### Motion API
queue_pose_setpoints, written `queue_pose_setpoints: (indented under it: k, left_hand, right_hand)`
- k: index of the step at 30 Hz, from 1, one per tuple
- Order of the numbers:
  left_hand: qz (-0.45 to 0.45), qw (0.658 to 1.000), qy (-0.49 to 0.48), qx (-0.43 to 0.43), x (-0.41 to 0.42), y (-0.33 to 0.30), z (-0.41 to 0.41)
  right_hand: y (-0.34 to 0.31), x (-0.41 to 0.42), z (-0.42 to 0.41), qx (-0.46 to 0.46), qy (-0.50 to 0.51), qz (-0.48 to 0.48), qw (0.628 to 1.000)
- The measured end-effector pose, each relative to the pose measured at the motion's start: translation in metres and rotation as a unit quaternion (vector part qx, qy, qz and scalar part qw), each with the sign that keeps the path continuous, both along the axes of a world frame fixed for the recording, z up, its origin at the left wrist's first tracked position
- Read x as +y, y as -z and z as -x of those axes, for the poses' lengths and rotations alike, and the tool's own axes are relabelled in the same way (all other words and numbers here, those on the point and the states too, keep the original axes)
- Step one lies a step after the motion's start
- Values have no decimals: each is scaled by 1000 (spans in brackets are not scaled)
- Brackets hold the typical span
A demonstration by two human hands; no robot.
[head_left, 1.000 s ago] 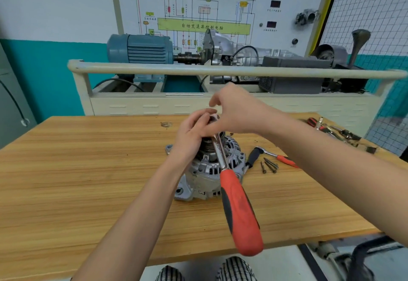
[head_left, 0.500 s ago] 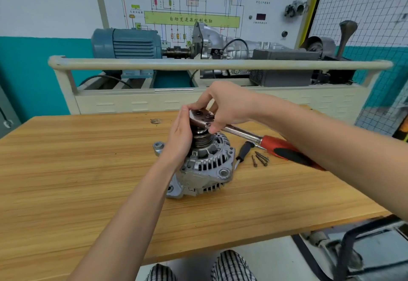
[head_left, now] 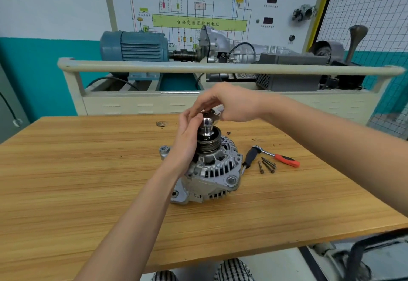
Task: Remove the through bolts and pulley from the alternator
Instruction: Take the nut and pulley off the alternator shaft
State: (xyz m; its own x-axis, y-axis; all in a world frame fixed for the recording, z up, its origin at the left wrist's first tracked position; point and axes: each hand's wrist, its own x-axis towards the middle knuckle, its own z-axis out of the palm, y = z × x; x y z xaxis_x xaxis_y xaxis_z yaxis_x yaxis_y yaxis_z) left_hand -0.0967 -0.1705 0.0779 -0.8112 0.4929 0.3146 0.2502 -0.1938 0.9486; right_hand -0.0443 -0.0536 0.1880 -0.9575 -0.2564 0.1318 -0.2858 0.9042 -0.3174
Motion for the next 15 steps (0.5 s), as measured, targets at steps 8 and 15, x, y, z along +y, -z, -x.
queue_pose_setpoints:
  k: [8, 15]
  left_hand:
    - [-6, 1000, -3, -21, 3, -3, 1]
    - [-7, 999, 1, -40, 1, -2, 0]
  right_hand:
    - [9, -12, 4, 21, 322, -95, 942]
    - [11, -35, 26, -22, 314, -32, 949]
